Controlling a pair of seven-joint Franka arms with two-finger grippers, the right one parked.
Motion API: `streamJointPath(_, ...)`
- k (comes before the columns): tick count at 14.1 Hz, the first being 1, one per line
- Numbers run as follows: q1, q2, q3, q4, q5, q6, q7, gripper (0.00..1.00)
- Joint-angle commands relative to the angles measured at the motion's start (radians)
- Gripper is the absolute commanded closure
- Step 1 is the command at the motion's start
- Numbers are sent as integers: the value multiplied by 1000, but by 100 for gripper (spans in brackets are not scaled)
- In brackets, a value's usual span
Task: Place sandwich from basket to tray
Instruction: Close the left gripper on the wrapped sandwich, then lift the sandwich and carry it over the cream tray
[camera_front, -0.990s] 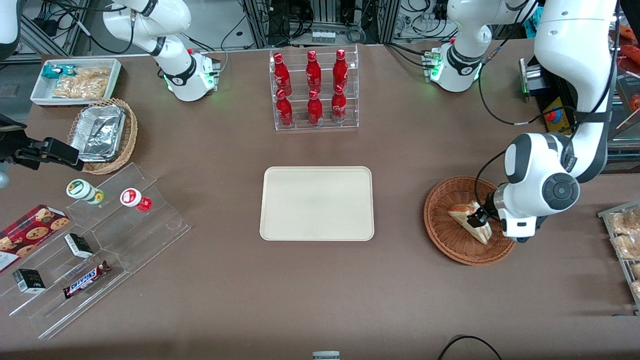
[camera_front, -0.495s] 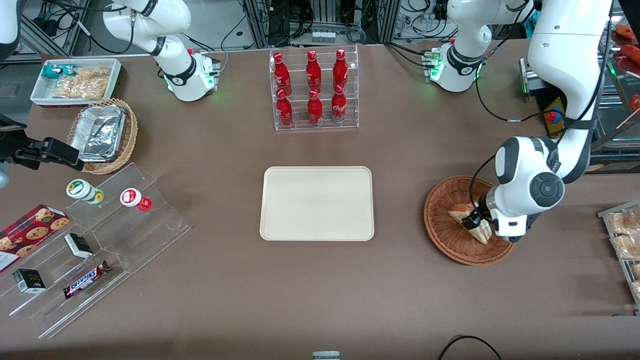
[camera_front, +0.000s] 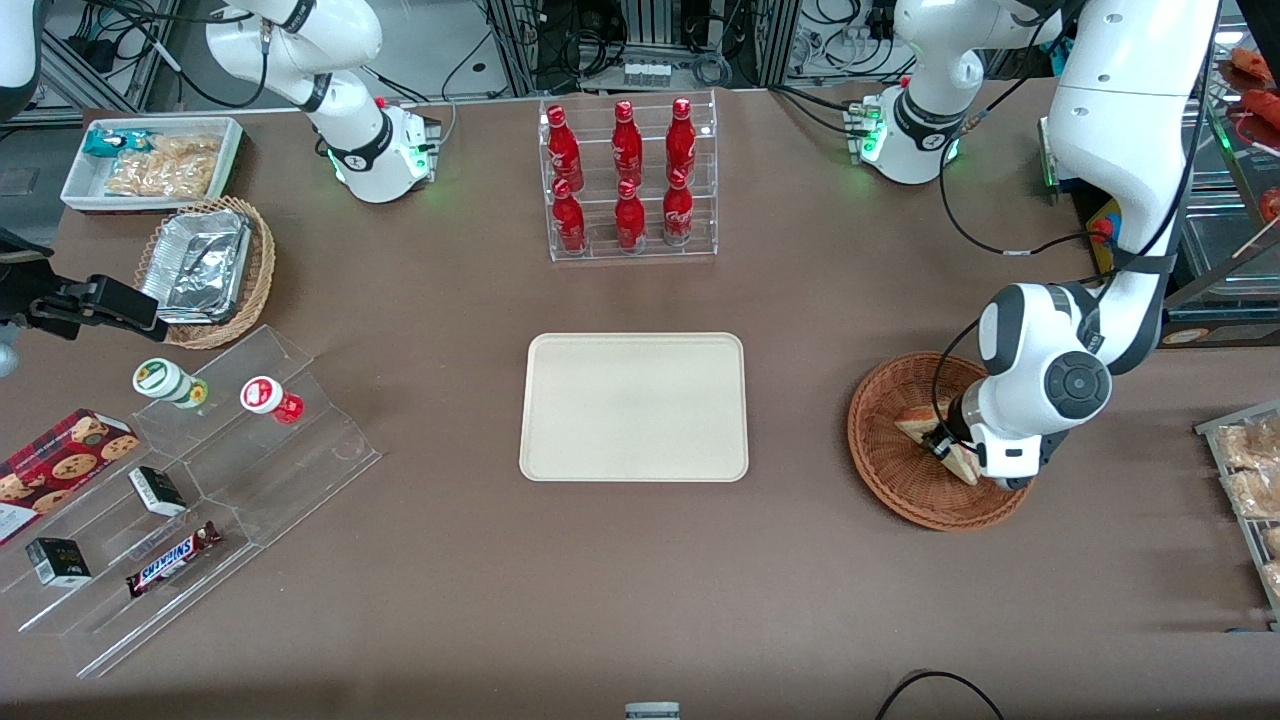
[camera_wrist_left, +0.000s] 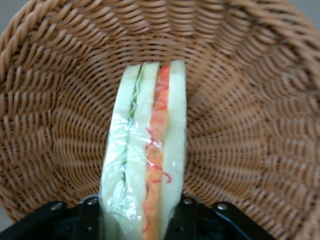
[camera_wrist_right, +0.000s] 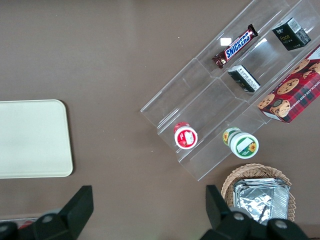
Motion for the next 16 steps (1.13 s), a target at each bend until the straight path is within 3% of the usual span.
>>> streamJointPath(1,-55,-38,1,50,1,-70,-18,71)
streamJointPath(5,-222,-36,1,213,-1,-281,-21,70)
streamJointPath(10,-476,117,1,437,-10,-296,-25,64)
streamJointPath(16,-648,314,1,629,-2,-291,20,63)
